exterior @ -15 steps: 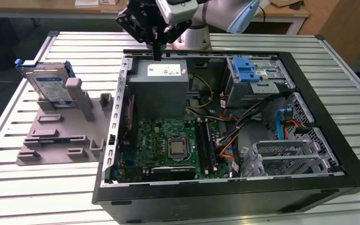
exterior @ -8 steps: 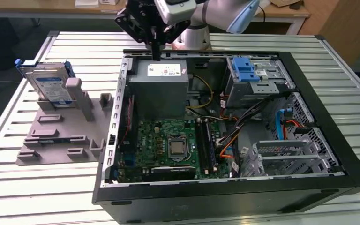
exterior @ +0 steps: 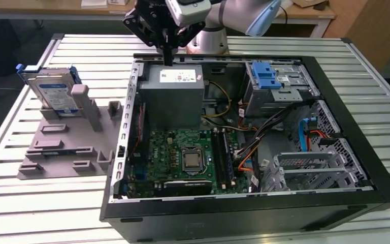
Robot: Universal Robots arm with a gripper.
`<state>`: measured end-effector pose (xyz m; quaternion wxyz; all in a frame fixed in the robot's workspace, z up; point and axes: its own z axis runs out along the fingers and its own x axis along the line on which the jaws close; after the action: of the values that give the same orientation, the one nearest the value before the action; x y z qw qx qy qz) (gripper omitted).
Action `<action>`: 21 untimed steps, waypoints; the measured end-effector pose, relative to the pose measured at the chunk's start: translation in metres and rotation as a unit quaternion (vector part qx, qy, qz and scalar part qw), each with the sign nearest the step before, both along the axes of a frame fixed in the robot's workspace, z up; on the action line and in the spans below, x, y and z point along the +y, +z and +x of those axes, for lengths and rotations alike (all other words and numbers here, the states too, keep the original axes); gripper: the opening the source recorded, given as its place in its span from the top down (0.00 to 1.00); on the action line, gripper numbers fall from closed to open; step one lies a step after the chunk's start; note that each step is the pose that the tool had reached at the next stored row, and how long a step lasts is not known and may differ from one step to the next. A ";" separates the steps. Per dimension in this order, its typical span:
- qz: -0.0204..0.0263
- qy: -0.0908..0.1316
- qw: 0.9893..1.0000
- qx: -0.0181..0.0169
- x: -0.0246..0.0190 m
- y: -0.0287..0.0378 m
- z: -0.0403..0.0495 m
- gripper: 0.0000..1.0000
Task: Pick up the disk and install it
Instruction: 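Reach for the disk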
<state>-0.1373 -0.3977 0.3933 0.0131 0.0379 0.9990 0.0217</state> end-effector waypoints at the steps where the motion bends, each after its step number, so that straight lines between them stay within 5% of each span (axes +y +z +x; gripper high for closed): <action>1: 0.000 0.000 1.000 0.000 0.0000 0.0000 -0.0001 0.89; 21: 0.000 0.000 1.000 0.000 0.0000 0.0000 -0.0068 0.89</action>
<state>-0.1442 -0.3977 0.3933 0.0130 0.0378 0.9990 0.0217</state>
